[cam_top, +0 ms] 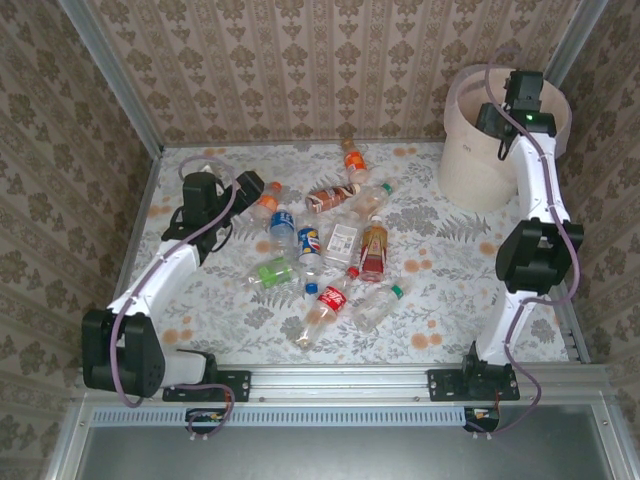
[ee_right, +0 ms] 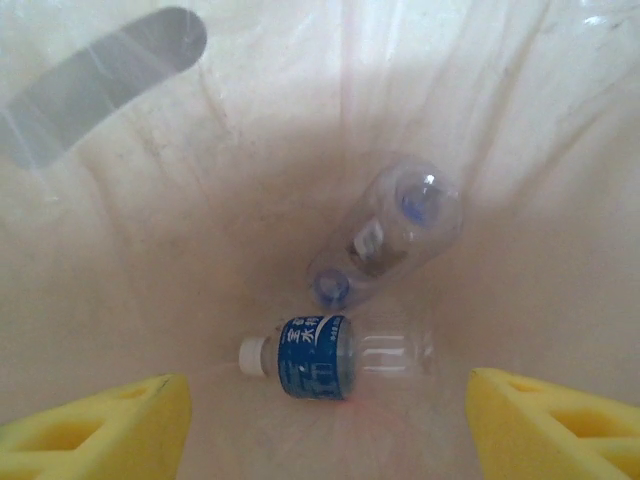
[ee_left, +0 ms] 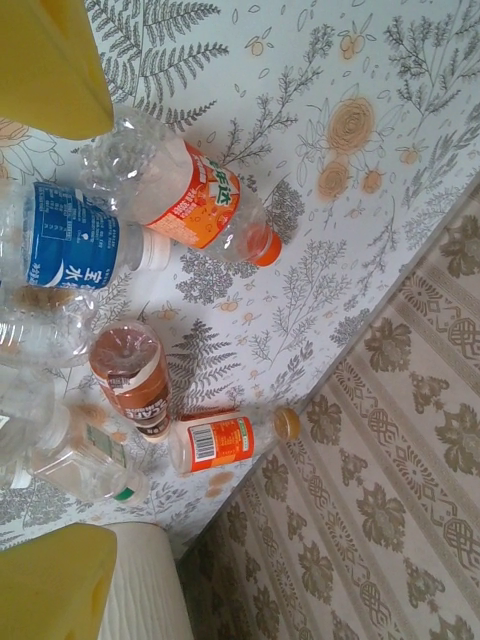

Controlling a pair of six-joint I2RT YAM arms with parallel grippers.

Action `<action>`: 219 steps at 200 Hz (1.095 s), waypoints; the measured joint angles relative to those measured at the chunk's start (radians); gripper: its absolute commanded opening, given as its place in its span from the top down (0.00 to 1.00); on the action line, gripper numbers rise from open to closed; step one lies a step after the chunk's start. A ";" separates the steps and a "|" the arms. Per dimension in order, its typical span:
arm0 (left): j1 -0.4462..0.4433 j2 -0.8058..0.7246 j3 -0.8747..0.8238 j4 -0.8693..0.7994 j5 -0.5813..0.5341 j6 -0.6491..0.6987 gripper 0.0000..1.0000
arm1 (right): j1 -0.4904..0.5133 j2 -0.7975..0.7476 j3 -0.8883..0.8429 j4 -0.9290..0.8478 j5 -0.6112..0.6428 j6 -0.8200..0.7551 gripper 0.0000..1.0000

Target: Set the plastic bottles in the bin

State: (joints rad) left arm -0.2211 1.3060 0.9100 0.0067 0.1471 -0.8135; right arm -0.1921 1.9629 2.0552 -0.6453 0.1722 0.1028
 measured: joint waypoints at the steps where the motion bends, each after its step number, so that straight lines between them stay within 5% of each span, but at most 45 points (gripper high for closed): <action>1: 0.000 0.000 0.000 0.000 0.000 0.000 0.00 | 0.000 -0.002 -0.002 0.001 0.000 0.000 0.25; 95: 0.014 0.023 0.000 0.000 0.027 -0.018 0.00 | 0.010 -0.269 -0.154 0.059 -0.101 0.037 0.07; 127: 0.020 0.032 0.000 0.000 0.029 -0.026 0.00 | 0.019 -0.411 -0.324 0.112 -0.163 0.109 0.00; 219: 0.026 0.039 -0.059 0.023 -0.062 -0.064 0.00 | 0.188 -0.724 -0.826 0.291 -0.305 0.277 0.00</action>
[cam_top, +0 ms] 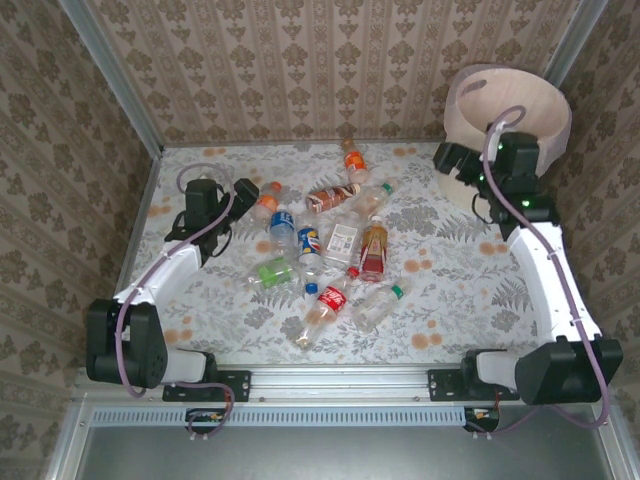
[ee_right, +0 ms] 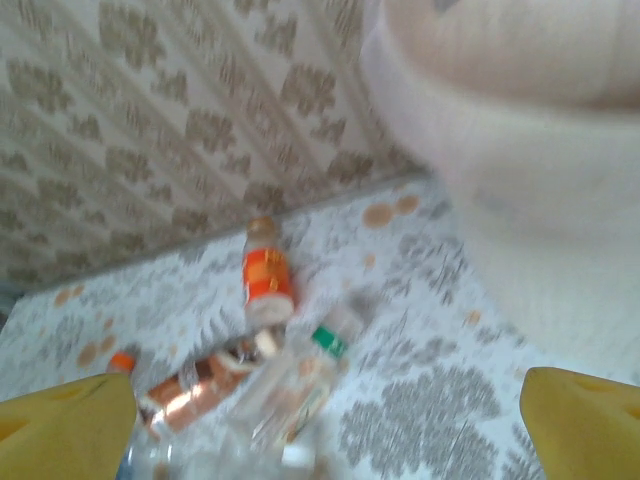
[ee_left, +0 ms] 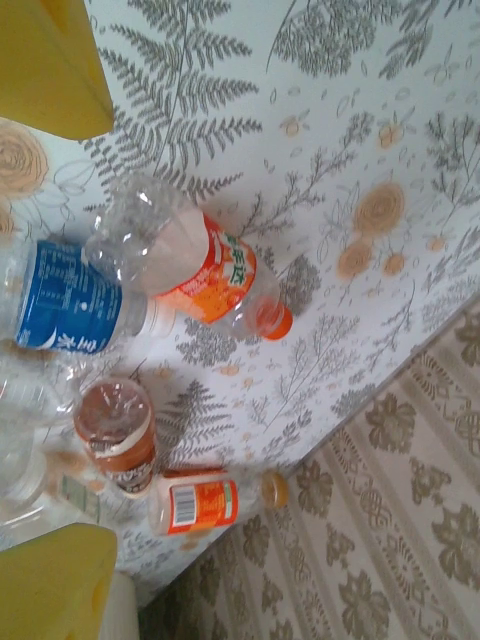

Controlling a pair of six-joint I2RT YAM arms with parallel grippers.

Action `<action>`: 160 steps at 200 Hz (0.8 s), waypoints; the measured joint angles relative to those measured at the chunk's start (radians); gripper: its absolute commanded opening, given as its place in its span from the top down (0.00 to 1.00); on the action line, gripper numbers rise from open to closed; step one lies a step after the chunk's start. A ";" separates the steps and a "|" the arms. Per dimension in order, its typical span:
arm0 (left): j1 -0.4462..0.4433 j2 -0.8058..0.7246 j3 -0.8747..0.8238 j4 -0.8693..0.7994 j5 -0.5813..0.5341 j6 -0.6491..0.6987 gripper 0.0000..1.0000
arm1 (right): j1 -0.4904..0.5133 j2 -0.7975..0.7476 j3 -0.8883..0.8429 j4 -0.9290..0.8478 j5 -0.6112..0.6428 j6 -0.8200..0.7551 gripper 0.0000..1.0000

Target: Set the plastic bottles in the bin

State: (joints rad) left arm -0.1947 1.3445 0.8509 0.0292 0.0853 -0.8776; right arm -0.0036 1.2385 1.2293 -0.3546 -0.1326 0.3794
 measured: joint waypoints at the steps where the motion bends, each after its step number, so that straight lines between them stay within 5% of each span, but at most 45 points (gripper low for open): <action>1: 0.000 0.000 0.000 0.000 -0.002 0.000 0.00 | 0.002 0.000 -0.004 0.000 0.000 0.002 0.00; 63: 0.000 0.000 0.005 -0.050 -0.059 0.021 0.00 | 0.178 0.135 -0.244 0.070 0.000 0.152 0.00; 160: -0.027 -0.002 0.005 -0.053 -0.139 0.049 0.00 | 0.449 0.429 -0.190 -0.021 0.087 0.175 0.01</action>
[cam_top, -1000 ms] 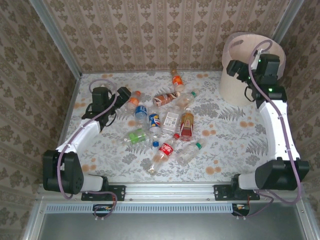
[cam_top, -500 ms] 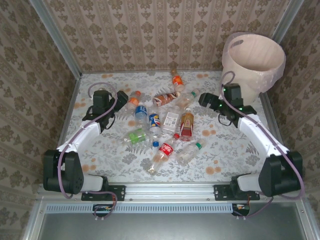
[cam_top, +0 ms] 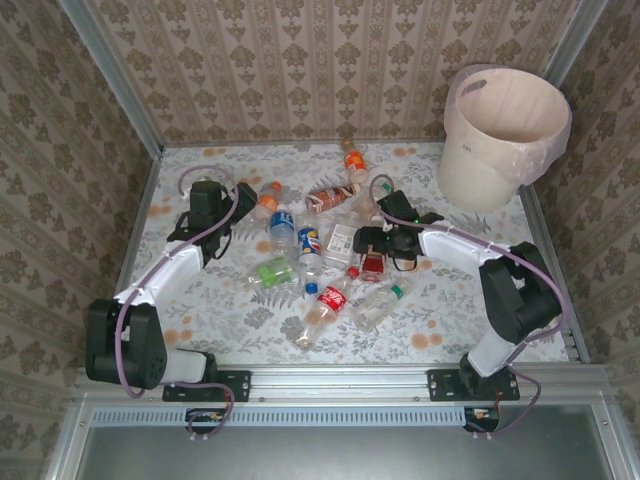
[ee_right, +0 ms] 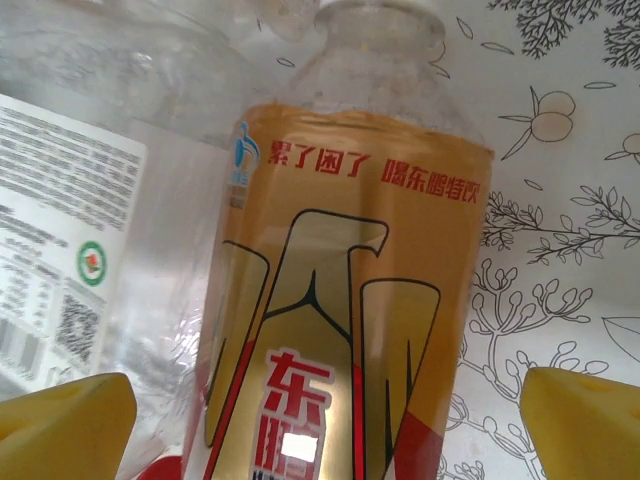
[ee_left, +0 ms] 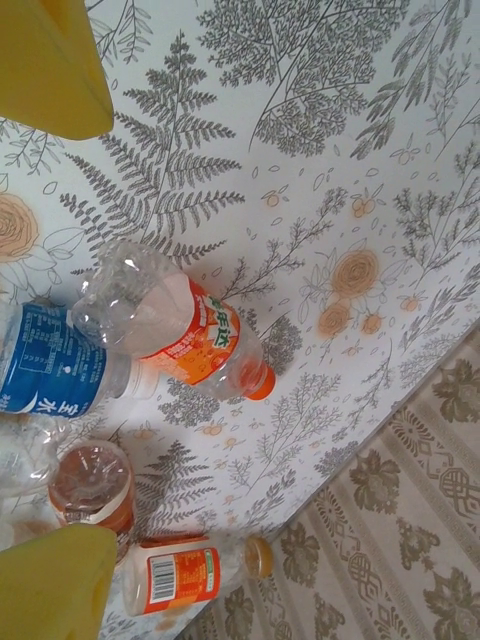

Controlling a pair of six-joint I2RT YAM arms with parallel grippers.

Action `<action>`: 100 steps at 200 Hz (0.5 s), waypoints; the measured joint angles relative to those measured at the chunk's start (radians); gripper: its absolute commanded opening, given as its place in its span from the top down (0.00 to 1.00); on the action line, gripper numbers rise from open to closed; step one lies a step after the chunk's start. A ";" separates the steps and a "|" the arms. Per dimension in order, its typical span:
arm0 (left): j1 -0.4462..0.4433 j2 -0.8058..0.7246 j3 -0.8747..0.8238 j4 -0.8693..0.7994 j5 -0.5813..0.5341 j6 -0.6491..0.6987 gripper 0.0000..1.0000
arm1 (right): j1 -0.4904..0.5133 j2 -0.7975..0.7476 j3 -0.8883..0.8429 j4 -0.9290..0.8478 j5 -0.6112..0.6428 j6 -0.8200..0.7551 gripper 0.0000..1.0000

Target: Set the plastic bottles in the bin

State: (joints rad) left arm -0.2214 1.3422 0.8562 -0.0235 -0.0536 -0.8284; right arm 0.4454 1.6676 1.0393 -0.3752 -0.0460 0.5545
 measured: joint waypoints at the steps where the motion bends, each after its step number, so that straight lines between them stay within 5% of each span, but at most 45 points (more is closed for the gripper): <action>1: 0.000 0.000 0.000 0.000 -0.001 0.001 0.00 | 0.002 0.002 0.000 -0.002 0.004 0.000 0.02; 100: -0.014 -0.004 0.015 -0.051 -0.026 0.049 0.00 | 0.007 0.060 0.014 -0.027 0.167 0.057 0.13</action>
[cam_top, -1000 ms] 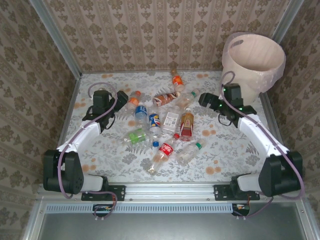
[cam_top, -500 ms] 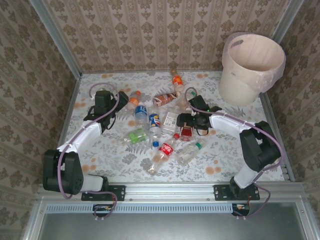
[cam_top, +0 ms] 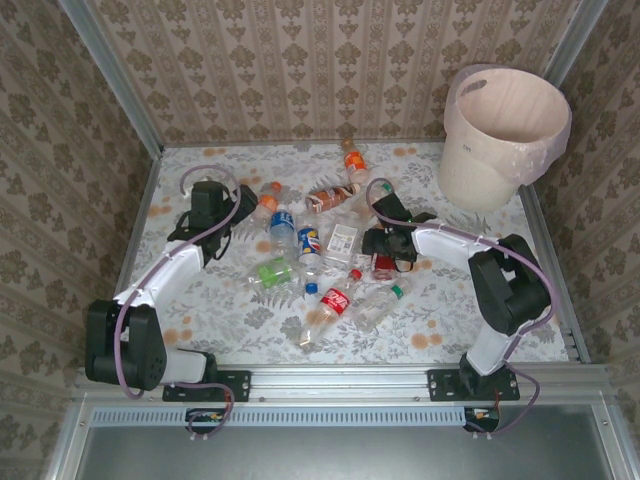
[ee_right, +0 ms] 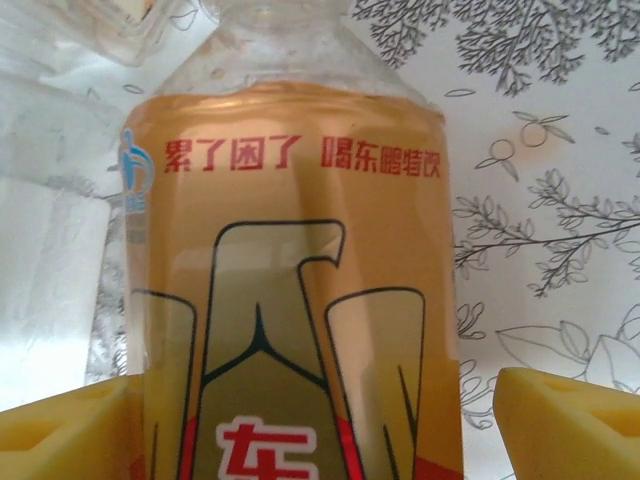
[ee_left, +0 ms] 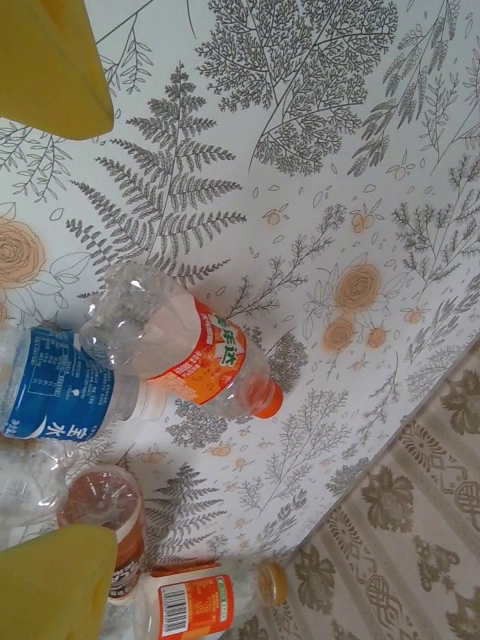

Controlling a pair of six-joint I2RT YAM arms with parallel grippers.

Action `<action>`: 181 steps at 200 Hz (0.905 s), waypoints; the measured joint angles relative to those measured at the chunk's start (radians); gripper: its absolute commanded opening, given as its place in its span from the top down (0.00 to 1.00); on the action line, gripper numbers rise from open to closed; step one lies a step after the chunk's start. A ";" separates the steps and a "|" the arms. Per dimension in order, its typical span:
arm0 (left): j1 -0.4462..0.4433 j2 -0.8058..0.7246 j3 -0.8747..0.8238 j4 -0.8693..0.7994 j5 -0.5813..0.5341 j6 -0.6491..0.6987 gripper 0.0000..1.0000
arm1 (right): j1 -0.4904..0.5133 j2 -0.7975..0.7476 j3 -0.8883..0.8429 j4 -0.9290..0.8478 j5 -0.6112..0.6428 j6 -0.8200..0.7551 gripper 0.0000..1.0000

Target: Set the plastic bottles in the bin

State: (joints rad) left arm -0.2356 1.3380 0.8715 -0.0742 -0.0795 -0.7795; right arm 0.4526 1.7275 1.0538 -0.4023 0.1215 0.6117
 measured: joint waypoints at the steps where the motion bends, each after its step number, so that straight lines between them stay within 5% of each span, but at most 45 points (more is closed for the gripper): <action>1: 0.000 0.000 0.002 -0.002 0.000 0.000 0.00 | 0.000 0.001 0.000 0.000 0.002 0.000 0.13; 37: -0.008 0.000 0.033 -0.010 0.000 0.010 0.00 | -0.001 0.027 0.013 0.002 0.034 0.002 0.12; 117: -0.019 0.016 0.052 -0.036 -0.001 0.010 0.00 | -0.005 0.039 0.014 0.010 0.074 -0.040 0.30; 181: -0.019 0.031 0.054 -0.051 -0.005 0.009 0.00 | -0.005 -0.075 -0.065 0.082 0.108 -0.067 0.37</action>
State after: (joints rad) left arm -0.2550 1.3693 0.9253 -0.1249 -0.0841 -0.7708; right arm 0.4477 1.6527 0.9886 -0.3206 0.2291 0.5449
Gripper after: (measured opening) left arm 0.999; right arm 0.660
